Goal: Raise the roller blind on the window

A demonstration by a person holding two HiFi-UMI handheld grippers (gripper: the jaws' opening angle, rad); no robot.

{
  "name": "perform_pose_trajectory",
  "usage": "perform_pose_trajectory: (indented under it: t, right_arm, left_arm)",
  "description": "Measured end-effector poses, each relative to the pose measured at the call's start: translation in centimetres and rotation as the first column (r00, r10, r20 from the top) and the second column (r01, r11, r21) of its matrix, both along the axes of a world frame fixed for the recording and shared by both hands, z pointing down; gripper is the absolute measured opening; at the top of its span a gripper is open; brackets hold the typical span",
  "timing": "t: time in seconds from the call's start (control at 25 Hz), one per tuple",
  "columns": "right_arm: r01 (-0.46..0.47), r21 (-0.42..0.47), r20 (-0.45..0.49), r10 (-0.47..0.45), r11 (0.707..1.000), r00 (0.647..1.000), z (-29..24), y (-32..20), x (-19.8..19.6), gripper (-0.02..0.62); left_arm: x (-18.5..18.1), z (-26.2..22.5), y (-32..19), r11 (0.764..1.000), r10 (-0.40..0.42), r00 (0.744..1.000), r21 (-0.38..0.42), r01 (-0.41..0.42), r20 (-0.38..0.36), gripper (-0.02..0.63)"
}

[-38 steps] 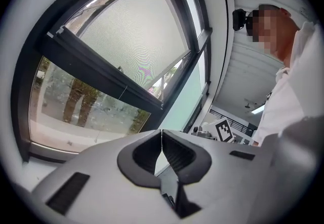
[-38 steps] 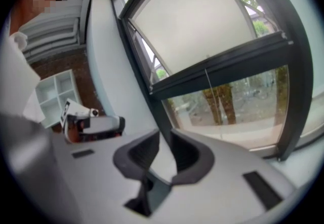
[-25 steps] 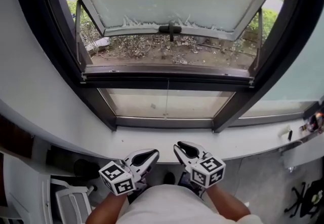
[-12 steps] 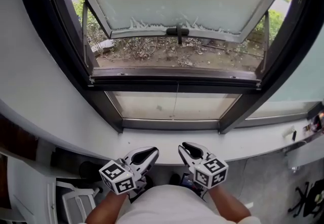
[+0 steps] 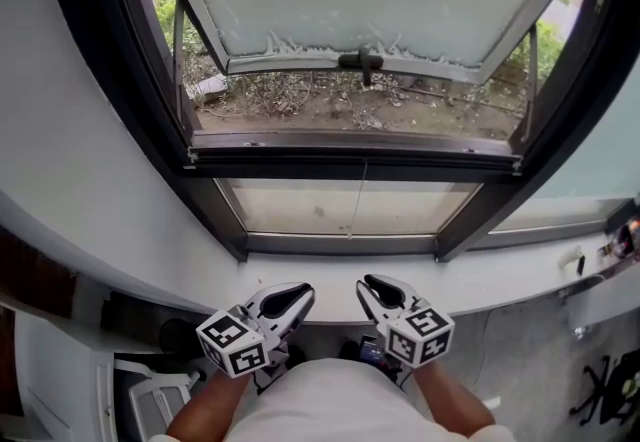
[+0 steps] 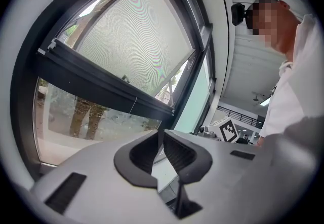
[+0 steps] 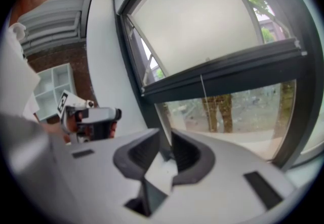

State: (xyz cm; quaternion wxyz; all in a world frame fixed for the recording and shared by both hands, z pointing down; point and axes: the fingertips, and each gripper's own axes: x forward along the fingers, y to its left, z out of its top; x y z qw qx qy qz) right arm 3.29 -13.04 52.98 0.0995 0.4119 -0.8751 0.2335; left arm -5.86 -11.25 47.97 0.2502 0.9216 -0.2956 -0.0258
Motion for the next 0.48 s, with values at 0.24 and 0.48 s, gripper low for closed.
perform_pose_trajectory:
  t: [0.24,0.48]
  right_arm:
    - [0.003,0.018,-0.014,-0.002,1.000,1.000,-0.4,-0.6,-0.5,0.071]
    - [0.011,0.060,-0.063,-0.007,0.998,0.998,-1.1,-2.0,-0.3,0.071]
  left_arm:
    - [-0.4,0.1,-0.4,1.000,0.010,1.000,0.007,-0.010,0.006,0.035]
    - [-0.5,0.5,-1.8,0.999,0.017,0.999,0.029,-0.019,0.050,0.035]
